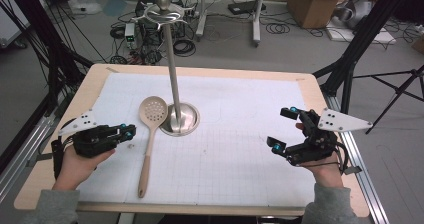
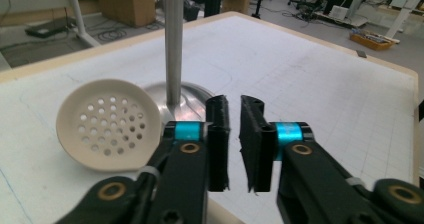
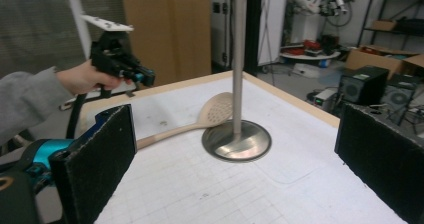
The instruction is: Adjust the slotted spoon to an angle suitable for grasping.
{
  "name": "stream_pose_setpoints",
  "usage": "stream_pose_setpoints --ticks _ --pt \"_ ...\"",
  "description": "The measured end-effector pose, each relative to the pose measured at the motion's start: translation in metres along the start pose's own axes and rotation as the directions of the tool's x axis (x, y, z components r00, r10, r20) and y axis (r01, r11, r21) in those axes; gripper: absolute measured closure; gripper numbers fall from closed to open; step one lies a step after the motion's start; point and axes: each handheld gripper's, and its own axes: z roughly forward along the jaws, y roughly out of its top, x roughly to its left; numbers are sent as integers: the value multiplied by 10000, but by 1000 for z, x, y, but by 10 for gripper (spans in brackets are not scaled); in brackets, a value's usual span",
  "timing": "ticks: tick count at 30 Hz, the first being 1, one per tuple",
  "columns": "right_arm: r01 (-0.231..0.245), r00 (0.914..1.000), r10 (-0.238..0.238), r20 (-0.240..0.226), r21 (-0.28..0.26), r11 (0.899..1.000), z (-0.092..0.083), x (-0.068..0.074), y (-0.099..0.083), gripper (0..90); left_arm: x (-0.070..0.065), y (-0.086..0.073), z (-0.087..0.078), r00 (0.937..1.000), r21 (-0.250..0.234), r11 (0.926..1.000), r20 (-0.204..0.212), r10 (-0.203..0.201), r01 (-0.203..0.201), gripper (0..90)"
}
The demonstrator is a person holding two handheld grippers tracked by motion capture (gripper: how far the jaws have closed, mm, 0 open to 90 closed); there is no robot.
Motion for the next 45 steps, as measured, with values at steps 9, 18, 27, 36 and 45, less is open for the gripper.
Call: stream_pose_setpoints --ticks 9,18,27,36,45 --pt "89 10000 -89 26 99 9999 2 0 -1 18 2 -20 16 9978 635 9978 622 -240 200 885" --pt "56 9999 -58 93 169 9998 5 1 -2 19 1 -33 30 9971 1233 9924 750 -87 -6 896" --pt "81 9999 -83 74 272 9996 9 1 -3 19 -5 -41 46 9958 2025 9791 911 -10 -175 896" --pt "27 10000 -29 64 285 9996 10 2 -5 19 -2 -47 67 9970 2450 9672 540 559 -675 897" --pt "-19 10000 17 61 326 9995 7 2 -10 19 10 -49 78 9957 2211 9712 460 808 -890 898"
